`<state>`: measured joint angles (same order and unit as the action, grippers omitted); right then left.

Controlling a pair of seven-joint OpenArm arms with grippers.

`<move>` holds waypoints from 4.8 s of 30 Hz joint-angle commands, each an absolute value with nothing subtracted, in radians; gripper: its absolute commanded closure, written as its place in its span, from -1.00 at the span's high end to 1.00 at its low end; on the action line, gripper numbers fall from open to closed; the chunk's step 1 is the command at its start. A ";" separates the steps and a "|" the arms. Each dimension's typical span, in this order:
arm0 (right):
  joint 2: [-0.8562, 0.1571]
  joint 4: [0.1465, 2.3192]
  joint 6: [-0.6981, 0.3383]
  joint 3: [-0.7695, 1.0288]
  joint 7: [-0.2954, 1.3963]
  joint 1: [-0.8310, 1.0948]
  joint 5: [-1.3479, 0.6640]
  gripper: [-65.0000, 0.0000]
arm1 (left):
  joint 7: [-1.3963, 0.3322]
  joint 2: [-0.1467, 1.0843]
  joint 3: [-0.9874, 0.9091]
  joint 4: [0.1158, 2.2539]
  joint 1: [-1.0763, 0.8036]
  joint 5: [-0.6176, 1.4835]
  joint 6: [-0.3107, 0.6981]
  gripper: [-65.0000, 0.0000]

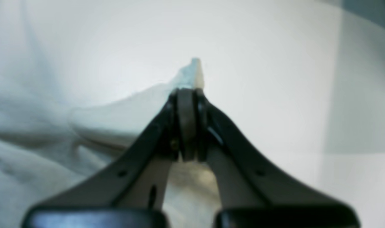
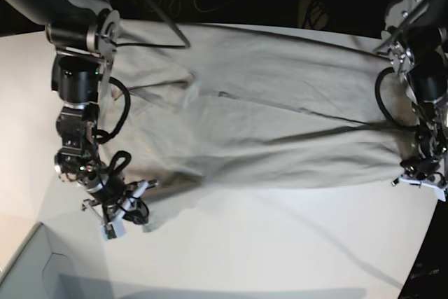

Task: Layout the t-shirt on the table in an organized manner, then fold the t-shirt properly
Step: 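Fold the grasped side inward toward the left gripper with the right gripper, then lift the shirt end with the left gripper and fold it toward the right gripper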

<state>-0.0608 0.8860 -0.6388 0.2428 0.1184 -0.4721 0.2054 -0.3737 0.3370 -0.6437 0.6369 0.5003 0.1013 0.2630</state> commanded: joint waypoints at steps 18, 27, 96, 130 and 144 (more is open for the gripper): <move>-0.038 1.385 -0.627 0.243 0.090 -0.154 0.189 -1.00 | -0.263 0.343 -0.645 0.671 0.529 0.110 0.269 -1.00; -0.035 1.567 -0.627 0.243 0.090 0.008 0.189 -1.00 | -0.143 0.340 -0.639 0.661 0.529 0.110 0.269 -1.00; 0.120 1.735 -0.628 0.252 0.038 0.475 0.073 -1.00 | -0.148 0.302 -0.645 0.929 0.084 0.499 0.506 -1.00; 0.120 1.735 -0.628 0.249 0.038 0.470 0.073 -1.00 | -0.154 0.346 -0.733 0.912 0.153 0.272 0.490 0.03; 0.119 1.735 -0.628 0.249 0.038 0.470 0.074 -1.00 | -0.246 0.346 -0.731 0.871 0.237 -0.153 0.503 0.03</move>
<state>0.1188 1.7203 -0.6319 0.2501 0.0658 0.4683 0.0921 -0.2653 0.3237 -0.7303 0.8520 0.2199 -0.1627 0.4988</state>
